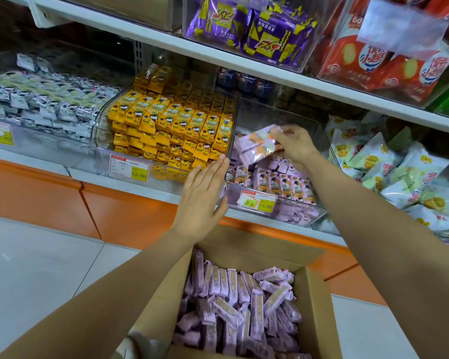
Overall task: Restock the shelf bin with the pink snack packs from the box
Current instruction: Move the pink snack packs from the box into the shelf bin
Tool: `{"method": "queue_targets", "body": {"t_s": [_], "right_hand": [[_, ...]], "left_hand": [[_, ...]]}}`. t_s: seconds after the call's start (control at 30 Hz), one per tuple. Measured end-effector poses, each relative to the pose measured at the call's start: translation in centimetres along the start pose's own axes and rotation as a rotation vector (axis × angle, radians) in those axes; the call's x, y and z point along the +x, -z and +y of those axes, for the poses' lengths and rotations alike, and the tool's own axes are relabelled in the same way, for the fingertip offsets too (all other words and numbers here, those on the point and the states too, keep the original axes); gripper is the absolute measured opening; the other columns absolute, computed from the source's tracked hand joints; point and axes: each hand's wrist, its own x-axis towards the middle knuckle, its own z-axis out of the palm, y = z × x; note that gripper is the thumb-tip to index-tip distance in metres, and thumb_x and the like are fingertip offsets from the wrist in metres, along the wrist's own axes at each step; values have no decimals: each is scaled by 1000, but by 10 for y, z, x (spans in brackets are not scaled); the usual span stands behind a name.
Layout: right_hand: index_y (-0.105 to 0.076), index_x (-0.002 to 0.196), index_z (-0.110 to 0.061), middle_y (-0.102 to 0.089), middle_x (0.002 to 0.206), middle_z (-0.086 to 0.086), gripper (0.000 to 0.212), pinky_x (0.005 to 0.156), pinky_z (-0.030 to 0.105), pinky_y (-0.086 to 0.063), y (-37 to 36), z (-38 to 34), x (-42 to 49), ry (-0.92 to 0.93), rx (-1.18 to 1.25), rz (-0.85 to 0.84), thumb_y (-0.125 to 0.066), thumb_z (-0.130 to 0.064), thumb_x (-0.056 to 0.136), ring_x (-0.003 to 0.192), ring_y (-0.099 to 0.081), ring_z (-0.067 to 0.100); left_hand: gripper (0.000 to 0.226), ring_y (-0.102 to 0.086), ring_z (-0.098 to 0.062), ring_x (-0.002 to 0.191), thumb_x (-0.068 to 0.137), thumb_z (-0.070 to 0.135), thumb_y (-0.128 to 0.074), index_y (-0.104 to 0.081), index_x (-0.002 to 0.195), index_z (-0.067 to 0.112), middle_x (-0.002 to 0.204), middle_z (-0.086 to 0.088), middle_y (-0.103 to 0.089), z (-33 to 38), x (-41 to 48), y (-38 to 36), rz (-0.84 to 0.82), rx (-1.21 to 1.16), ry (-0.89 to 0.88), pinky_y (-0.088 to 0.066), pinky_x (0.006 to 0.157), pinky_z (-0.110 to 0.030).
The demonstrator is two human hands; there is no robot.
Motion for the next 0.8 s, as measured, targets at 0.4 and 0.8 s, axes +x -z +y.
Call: {"method": "queue_targets", "body": {"t_s": [0.4, 0.8], "right_hand": [[-44, 96, -9, -61, 104, 13, 22, 53, 30, -59, -18, 21, -12, -150, 29, -66, -64, -14, 90, 84, -64, 24], [-64, 89, -16, -67, 94, 2, 12, 82, 34, -53, -21, -14, 8, 49, -408, -404, -74, -20, 82, 89, -65, 17]], "left_hand": [[65, -33, -16, 141, 90, 23, -45, -27, 151, 8, 157, -5, -30, 0, 0, -1, 13, -8, 0, -13, 119, -37], [62, -35, -16, 140, 92, 25, -41, -28, 150, 8, 156, -5, -32, 0, 0, 1, 16, -27, 5, -15, 118, -37]]}}
